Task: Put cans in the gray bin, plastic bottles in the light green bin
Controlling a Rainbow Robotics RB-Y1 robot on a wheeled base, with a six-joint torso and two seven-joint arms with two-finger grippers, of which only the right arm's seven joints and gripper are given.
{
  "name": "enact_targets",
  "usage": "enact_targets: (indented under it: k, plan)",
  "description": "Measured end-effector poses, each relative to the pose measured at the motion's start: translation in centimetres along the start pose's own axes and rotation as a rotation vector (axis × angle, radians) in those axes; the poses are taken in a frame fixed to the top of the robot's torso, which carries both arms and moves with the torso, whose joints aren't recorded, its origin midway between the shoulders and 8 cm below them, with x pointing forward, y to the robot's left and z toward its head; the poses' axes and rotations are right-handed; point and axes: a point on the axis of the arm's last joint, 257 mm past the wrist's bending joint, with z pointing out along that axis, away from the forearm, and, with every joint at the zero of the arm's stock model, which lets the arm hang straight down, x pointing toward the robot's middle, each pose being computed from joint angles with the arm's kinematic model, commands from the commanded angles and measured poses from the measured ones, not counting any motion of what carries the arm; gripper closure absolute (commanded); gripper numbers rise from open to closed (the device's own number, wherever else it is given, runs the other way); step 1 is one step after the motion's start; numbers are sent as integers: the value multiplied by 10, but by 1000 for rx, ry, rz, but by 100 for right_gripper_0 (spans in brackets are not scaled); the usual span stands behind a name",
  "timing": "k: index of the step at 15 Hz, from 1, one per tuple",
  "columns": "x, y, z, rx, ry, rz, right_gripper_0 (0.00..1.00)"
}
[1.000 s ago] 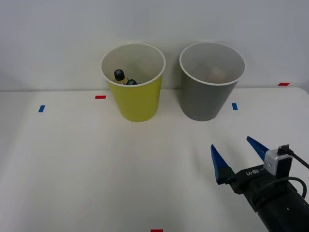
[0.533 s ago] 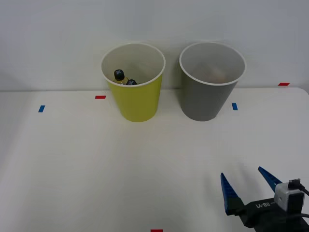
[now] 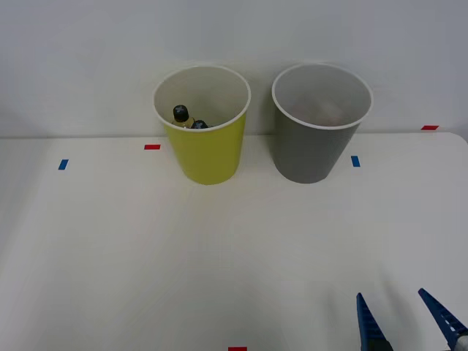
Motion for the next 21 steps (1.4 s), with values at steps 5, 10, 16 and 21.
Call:
enact_targets:
  k: [5,10,16,21]
  plan:
    - [34,-12,-28,4,-132,-6,0]
    - [44,24,-32,-163,-106,-12,0]
    - [45,14,-24,-234,-64,40,0]
    - [42,16,-12,-269,-55,109,0]
